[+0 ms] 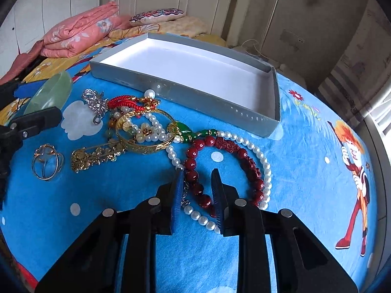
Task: Organize jewelry
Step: 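Carry the jade bangle into the white tray with the left tool while the right tool sets the bracelet there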
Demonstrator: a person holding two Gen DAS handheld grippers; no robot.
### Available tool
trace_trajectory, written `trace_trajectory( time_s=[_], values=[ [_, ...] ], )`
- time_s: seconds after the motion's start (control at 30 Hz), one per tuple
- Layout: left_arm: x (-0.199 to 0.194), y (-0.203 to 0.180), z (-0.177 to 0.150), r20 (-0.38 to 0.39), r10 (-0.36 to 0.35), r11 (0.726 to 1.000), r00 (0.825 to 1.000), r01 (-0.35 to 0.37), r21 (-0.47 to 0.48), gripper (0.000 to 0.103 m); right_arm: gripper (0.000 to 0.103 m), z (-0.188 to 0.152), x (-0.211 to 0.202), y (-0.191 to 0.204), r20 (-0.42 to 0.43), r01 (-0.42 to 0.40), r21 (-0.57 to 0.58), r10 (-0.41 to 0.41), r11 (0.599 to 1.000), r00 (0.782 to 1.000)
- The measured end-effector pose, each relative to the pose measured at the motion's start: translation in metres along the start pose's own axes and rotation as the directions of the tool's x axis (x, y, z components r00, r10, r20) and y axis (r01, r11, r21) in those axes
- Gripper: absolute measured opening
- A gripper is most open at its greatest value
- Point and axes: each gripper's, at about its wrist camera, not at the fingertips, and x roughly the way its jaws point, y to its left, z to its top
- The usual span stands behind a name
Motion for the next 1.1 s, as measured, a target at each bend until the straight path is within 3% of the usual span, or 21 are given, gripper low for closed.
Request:
trace_trajectory(
  time_s=[0.1, 0.23, 0.3, 0.43, 0.57, 0.67, 0.87, 1.0, 1.1],
  values=[
    [-0.003, -0.002, -0.002, 0.003, -0.006, 1.000, 1.000, 0.006, 0.008, 0.078, 0.012, -0.009, -0.006, -0.006, 0.046, -0.045, 0.036, 0.043, 0.998, 0.998],
    [-0.002, -0.001, -0.003, 0.001, -0.008, 1.000, 1.000, 0.008, 0.006, 0.078, 0.012, -0.016, -0.023, -0.032, 0.140, -0.209, 0.169, 0.187, 0.963, 0.972],
    [-0.001, 0.000, -0.001, -0.001, -0.010, 1.000, 1.000, 0.010, 0.002, 0.078, 0.012, -0.017, -0.027, -0.046, 0.181, -0.310, 0.235, 0.272, 0.921, 0.945],
    [-0.001, -0.001, -0.001, -0.001, -0.017, 1.000, 1.000, 0.017, -0.002, 0.078, 0.012, -0.018, -0.032, -0.064, 0.246, -0.411, 0.320, 0.344, 0.854, 0.906],
    [0.000, -0.004, 0.008, -0.006, -0.015, 1.000, 1.000, 0.015, 0.002, 0.078, 0.012, -0.020, -0.034, -0.083, 0.329, -0.528, 0.411, 0.420, 0.743, 0.846],
    [0.002, -0.007, 0.020, -0.006, -0.021, 1.000, 1.000, 0.022, 0.005, 0.078, 0.012, -0.019, -0.040, -0.095, 0.391, -0.593, 0.442, 0.451, 0.673, 0.803],
    [0.014, -0.010, 0.048, -0.023, -0.014, 1.000, 1.000, 0.014, 0.012, 0.078, 0.012, -0.007, -0.042, -0.119, 0.467, -0.661, 0.480, 0.470, 0.577, 0.749],
    [0.030, -0.005, 0.067, -0.053, -0.013, 1.000, 0.998, 0.013, 0.000, 0.078, 0.012, 0.014, -0.045, -0.128, 0.475, -0.650, 0.473, 0.448, 0.595, 0.757],
    [0.045, 0.000, 0.082, -0.082, -0.007, 1.000, 0.997, 0.007, -0.004, 0.078, 0.012, 0.038, -0.044, -0.134, 0.468, -0.616, 0.459, 0.415, 0.640, 0.780]
  ],
)
